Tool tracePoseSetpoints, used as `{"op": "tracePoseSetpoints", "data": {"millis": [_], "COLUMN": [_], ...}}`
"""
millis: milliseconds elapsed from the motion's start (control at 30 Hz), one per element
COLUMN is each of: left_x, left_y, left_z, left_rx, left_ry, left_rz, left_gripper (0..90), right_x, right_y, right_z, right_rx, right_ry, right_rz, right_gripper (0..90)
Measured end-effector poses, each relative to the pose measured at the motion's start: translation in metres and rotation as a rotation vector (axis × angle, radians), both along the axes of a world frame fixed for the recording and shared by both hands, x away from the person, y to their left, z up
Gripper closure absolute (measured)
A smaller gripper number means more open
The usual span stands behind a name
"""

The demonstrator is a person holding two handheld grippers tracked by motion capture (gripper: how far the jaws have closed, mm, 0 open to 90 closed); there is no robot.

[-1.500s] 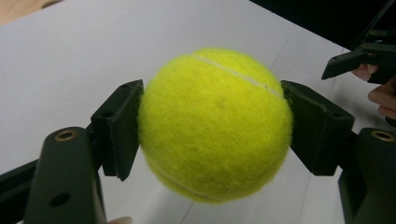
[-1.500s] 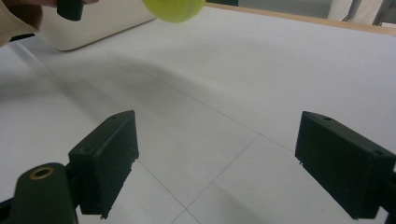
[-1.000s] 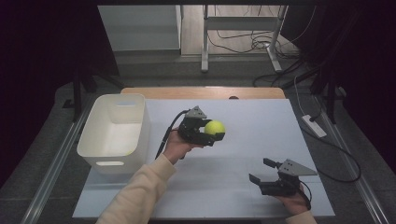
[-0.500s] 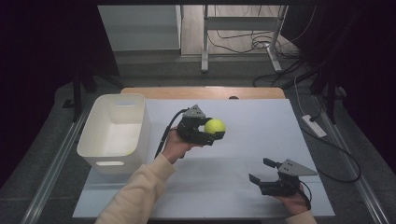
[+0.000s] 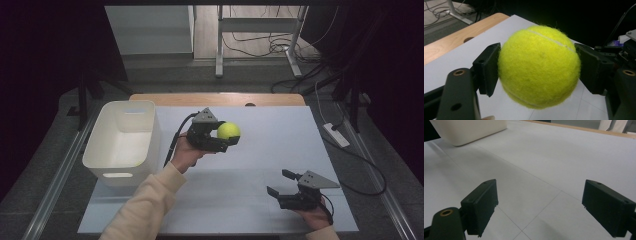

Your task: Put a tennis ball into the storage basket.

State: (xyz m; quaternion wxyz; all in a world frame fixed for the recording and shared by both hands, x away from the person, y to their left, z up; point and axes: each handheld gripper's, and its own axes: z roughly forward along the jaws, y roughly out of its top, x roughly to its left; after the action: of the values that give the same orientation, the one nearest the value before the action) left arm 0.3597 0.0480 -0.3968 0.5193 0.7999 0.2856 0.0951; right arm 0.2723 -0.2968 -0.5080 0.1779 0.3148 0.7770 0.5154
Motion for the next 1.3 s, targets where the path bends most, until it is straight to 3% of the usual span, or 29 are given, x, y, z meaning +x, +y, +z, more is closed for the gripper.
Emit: {"op": "tracePoseSetpoints", "data": {"millis": [167,500,1300], "left_x": [-0.001,-0.004,-0.007], "left_y": [0.008,0.016,0.037], "left_z": [0.006,0.015,0.026], "left_rx": [-0.015,-0.026,-0.035], "left_ry": [-0.028,-0.054,-0.091], "left_rz": [0.037,0.062,0.136], "left_gripper": [26.7,26.7,26.7], "right_x": [0.0,0.0,0.0], "right_y": [0.0,0.0,0.0], "right_z": [0.0,0.0,0.0], "right_rx": [0.001,-0.002,0.0], "right_ry": [0.0,0.001,-0.002], "right_rz": [-0.001,-0.002,-0.006], "right_gripper": [13.2,13.2,13.3]}}
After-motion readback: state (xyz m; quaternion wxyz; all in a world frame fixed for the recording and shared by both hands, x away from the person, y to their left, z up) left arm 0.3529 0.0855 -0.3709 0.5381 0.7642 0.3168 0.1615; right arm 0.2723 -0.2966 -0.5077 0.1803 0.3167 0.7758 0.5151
